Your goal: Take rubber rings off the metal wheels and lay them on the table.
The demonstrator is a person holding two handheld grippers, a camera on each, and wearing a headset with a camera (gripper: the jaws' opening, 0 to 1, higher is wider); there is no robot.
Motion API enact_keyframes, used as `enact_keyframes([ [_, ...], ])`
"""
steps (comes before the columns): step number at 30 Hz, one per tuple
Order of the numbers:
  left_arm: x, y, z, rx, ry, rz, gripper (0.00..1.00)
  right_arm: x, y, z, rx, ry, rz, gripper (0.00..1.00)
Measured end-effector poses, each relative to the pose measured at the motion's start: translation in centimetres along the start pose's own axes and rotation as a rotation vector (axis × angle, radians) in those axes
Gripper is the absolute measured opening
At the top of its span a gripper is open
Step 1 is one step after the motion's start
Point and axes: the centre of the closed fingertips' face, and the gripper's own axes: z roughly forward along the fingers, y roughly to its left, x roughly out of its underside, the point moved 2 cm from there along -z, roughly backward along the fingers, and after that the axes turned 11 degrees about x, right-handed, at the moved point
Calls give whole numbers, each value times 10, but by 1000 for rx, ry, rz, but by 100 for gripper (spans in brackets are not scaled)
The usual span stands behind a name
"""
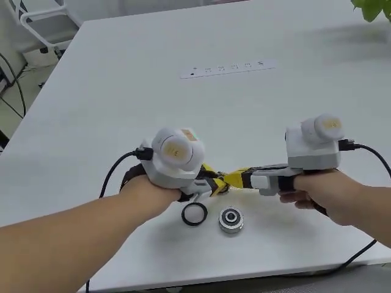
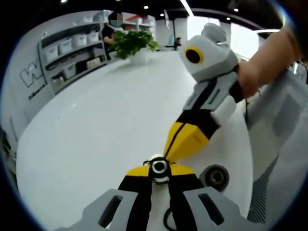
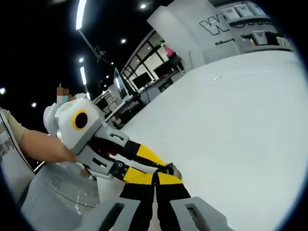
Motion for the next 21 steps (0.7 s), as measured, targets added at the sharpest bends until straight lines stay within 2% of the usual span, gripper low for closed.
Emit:
enact_keyframes([
  [5,0,0,0,1,-2,-1,12,0,2,-2,-18,2,2,0],
  [8,0,0,0,1,-3,-2,12,-1,3,-4,-38,-5,28,0],
  [11,0,0,0,0,-4,-5,12,-1,3,-5,-38,-3,34,0],
  [18,0,-1,0,-1,-7,9,13,2,-6,-1,34,3,6,0],
  [21,0,-2,-1,4,-6,3,14,3,-6,0,41,8,3,0],
])
